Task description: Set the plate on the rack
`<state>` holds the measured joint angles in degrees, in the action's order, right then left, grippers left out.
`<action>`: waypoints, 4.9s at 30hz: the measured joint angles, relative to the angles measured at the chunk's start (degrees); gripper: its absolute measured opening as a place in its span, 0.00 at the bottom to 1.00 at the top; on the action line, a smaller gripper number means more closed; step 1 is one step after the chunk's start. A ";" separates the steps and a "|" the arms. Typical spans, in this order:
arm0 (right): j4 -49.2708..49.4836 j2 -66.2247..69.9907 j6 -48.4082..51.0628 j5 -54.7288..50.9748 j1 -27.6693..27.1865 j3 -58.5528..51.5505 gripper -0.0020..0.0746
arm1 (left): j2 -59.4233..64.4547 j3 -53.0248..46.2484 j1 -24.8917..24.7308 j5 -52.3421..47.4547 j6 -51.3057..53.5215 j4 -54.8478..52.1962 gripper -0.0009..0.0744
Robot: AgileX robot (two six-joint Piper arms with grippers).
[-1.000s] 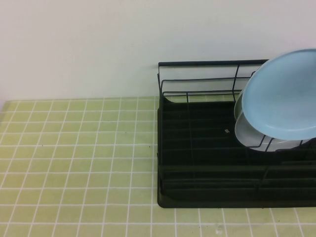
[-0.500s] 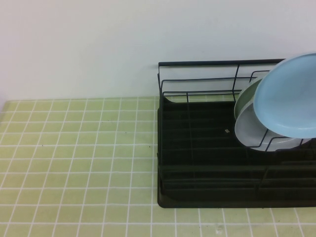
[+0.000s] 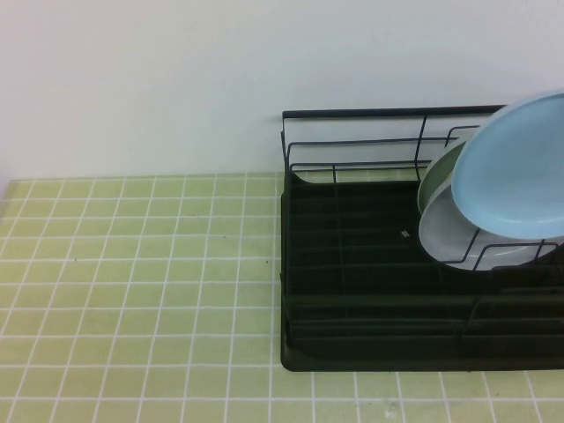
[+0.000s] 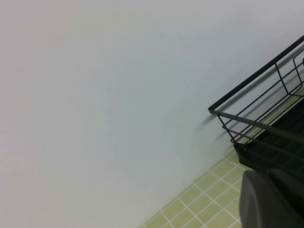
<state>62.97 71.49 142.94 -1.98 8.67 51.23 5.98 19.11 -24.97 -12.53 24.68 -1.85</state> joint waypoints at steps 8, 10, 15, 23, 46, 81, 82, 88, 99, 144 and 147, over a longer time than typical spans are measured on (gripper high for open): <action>0.11 2.08 7.05 -1.31 0.00 0.00 0.04 | 0.00 0.00 0.00 0.00 0.00 0.00 0.01; 0.11 2.18 7.59 -1.31 0.00 0.00 0.04 | 0.00 0.00 0.00 0.00 0.00 0.00 0.01; 0.11 2.18 7.69 -2.68 0.00 0.00 0.04 | 0.00 0.00 0.00 0.00 -1.51 0.00 0.01; 0.11 5.48 7.69 -4.23 0.00 0.00 0.04 | 0.00 0.00 0.00 0.00 -1.51 0.00 0.01; 10.50 11.30 7.93 -4.75 0.00 0.09 0.38 | 0.00 0.00 0.00 -0.11 -2.67 0.22 0.01; 37.44 13.33 7.36 12.34 0.00 -0.03 0.68 | 0.00 0.00 0.00 -1.35 -2.79 -0.25 0.01; 37.44 13.33 6.93 12.71 0.00 -0.16 0.68 | 0.00 0.00 0.00 -1.35 -2.79 -0.25 0.01; 37.55 10.03 6.38 7.41 0.00 -1.21 0.68 | 0.00 0.00 0.00 -1.12 -2.79 -0.13 0.01; 37.55 6.66 6.03 5.42 0.00 -5.28 0.68 | 0.00 0.00 0.00 -0.27 -2.79 1.85 0.01; 37.55 12.22 -3.31 2.60 -0.10 -6.57 0.79 | 0.00 -0.75 0.00 0.14 -4.30 1.85 0.01; 37.55 11.85 -4.17 2.60 -0.10 -6.57 0.80 | 0.00 -0.75 0.00 0.14 -4.30 1.85 0.01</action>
<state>100.52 83.34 138.77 0.62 8.57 44.66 5.98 18.36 -24.97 -12.39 20.38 0.00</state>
